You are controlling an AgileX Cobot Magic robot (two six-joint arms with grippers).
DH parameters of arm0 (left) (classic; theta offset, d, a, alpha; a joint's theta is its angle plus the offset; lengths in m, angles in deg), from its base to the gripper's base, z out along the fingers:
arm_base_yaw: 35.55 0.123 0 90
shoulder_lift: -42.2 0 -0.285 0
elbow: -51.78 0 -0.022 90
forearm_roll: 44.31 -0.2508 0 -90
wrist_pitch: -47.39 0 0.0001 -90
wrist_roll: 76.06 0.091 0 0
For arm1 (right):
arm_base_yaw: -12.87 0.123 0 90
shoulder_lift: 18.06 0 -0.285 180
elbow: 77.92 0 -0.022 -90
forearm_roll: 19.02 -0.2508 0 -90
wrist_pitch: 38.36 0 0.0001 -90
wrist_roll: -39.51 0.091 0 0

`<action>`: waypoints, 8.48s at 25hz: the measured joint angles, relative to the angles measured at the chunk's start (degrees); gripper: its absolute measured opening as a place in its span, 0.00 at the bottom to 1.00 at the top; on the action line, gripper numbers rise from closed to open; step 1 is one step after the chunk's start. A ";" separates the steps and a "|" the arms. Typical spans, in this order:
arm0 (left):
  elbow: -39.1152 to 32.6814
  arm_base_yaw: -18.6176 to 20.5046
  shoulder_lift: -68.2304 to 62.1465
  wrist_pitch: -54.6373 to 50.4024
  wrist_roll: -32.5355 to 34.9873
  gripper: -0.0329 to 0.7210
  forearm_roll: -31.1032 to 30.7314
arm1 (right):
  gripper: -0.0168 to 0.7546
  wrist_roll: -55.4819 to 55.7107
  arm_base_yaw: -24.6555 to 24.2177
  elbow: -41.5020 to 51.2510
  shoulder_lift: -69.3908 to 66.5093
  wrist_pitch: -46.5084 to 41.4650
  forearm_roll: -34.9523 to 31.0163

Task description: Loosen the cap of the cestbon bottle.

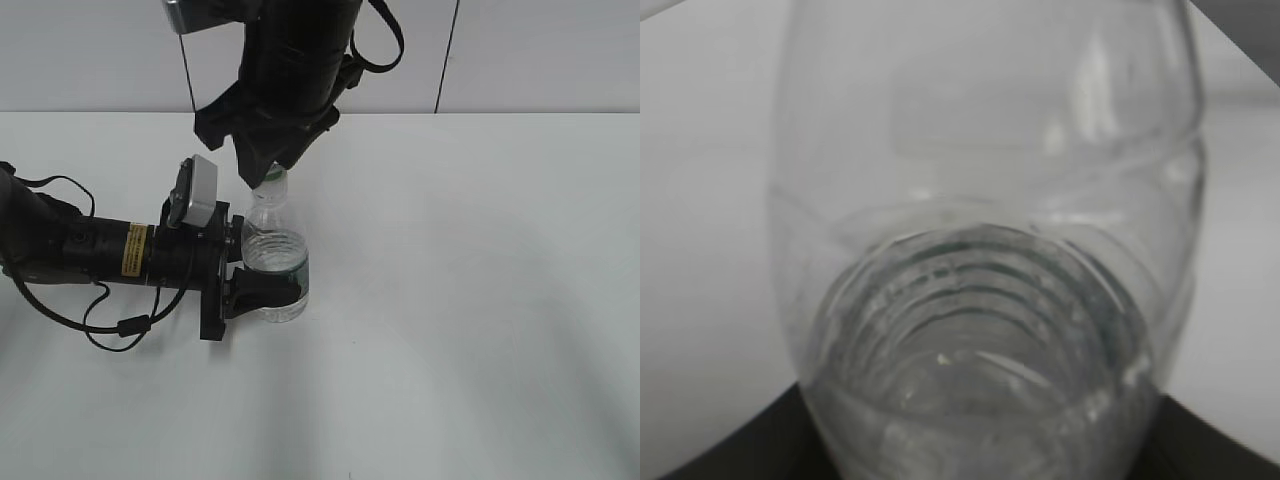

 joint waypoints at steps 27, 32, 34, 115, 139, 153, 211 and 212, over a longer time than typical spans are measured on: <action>0.00 0.00 0.00 -0.12 -0.30 0.54 0.06 | 0.40 -7.04 0.10 -0.17 -0.47 0.18 1.15; 0.00 0.00 0.00 -0.16 -0.30 0.54 0.21 | 0.40 -24.74 0.23 -0.48 -0.47 0.18 1.75; 0.00 0.00 0.00 -0.18 -0.36 0.54 0.24 | 0.40 -33.56 0.28 -0.54 -0.47 0.12 1.75; 3.54 -2.89 -0.16 -5.16 0.14 0.53 8.02 | 0.39 13.58 -24.86 48.70 10.70 38.94 4.81; 4.56 -4.10 -0.15 -6.46 0.15 0.53 9.38 | 0.81 13.49 -24.86 49.05 5.61 45.57 2.71; 4.67 1.55 -0.15 -4.24 -2.24 0.78 3.17 | 0.79 13.49 -24.86 49.05 9.37 43.74 2.65; 28.05 12.47 26.24 -135.58 32.13 0.73 78.42 | 0.79 6.85 -37.03 24.17 21.90 0.51 7.51; 27.08 12.56 27.18 -135.58 32.13 0.73 78.93 | 0.79 6.61 -37.03 26.01 23.64 0.51 7.51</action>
